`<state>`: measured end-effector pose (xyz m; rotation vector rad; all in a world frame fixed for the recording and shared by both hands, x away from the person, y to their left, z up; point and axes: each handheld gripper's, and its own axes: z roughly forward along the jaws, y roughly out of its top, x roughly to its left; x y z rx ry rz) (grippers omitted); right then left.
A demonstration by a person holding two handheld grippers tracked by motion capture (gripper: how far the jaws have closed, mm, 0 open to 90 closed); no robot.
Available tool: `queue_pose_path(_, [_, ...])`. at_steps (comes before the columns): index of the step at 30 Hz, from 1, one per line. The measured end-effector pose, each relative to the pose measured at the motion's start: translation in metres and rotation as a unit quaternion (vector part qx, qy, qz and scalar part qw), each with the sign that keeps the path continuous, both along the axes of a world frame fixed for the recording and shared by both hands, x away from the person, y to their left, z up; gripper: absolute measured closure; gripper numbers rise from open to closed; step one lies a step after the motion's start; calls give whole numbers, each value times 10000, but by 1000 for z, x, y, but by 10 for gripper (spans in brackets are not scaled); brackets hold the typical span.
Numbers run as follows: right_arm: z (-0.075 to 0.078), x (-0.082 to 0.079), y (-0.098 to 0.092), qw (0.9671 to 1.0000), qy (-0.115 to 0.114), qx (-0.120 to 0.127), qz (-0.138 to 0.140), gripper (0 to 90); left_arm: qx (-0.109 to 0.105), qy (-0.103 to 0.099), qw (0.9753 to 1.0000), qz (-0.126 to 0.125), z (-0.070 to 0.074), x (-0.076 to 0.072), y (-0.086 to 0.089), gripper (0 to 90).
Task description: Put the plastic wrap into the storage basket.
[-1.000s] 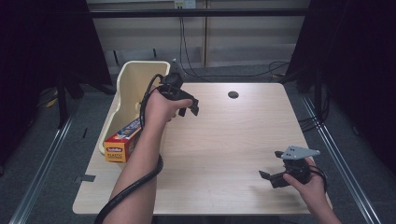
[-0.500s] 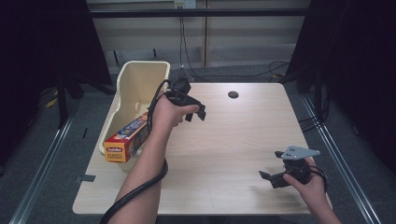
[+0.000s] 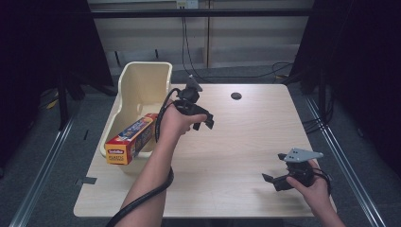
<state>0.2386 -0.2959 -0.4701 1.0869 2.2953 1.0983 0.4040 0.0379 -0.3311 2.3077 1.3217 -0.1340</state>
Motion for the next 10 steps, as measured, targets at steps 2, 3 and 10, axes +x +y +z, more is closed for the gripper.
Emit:
queue_pose_path(2, [0, 0, 0, 10000, -12, -16, 13, 19, -14, 45, 10000, 35, -2, -1, -1, 187])
queue_pose_path(3, [0, 0, 0, 10000, -11, -14, 13, 19, 14, 18, 10000, -34, -3, -1, -1, 187])
queue_pose_path(10, [-1, 0, -1, 10000, 31, 5, 10, 19, 65, 3, 10000, -55, -12, -2, -5, 187])
